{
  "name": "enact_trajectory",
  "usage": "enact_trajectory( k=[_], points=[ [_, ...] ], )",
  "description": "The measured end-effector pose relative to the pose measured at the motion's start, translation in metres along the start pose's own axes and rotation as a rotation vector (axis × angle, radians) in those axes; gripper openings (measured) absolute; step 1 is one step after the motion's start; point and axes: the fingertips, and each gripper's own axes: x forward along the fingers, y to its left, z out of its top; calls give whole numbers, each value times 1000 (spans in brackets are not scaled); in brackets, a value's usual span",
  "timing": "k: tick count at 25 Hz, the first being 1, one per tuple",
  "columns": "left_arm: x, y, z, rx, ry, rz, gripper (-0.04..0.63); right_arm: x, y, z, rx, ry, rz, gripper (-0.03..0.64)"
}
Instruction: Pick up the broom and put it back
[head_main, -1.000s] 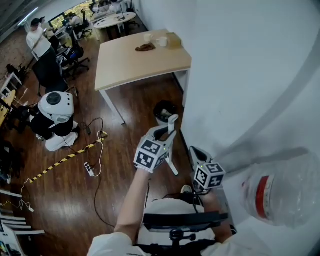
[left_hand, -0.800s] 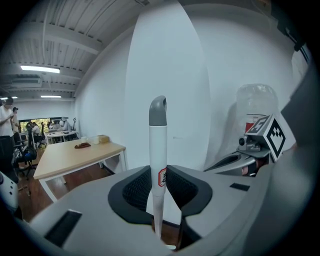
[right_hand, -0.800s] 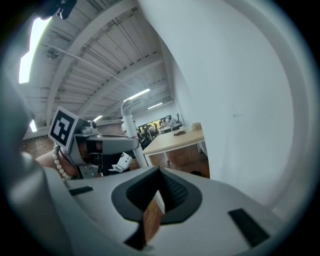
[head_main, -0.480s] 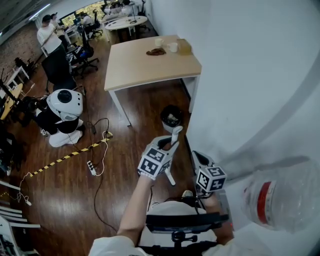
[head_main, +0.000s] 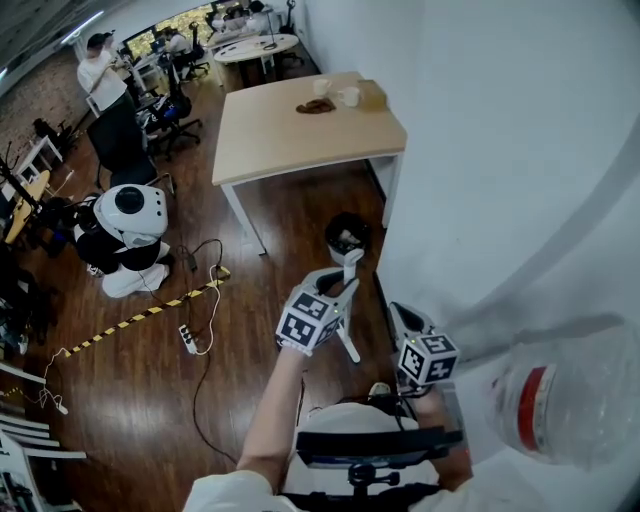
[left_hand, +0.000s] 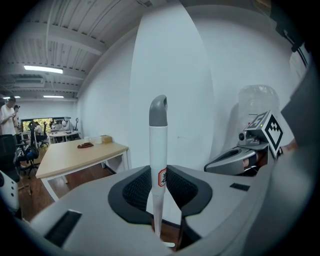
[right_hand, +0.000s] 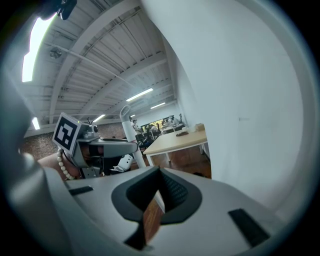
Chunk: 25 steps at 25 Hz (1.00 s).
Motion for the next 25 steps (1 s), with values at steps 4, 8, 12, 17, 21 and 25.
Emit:
enact_trajectory(
  k=[4,8,12,17,21,25],
  points=[
    [15,3,2,20,-1,-7,97,-3,-11,0,11,-2,-18,15],
    [32,2,5,31,19,-22,97,-8,-25,0,31,-3,-42,15],
    [53,-1,5,46,31,-40,97,-16,-44,-5,62,3,-75,15],
    [76,-8,6,51,44,-80,97,-25,-66,-13,99,10,-115,15],
    [94,-8,-10,59,66,-106,97,-32,-80,-21,125,23,-145,15],
    [113,-6,-34,71,96,-132,98,-40,-95,-32,150,40,-176,15]
  ],
)
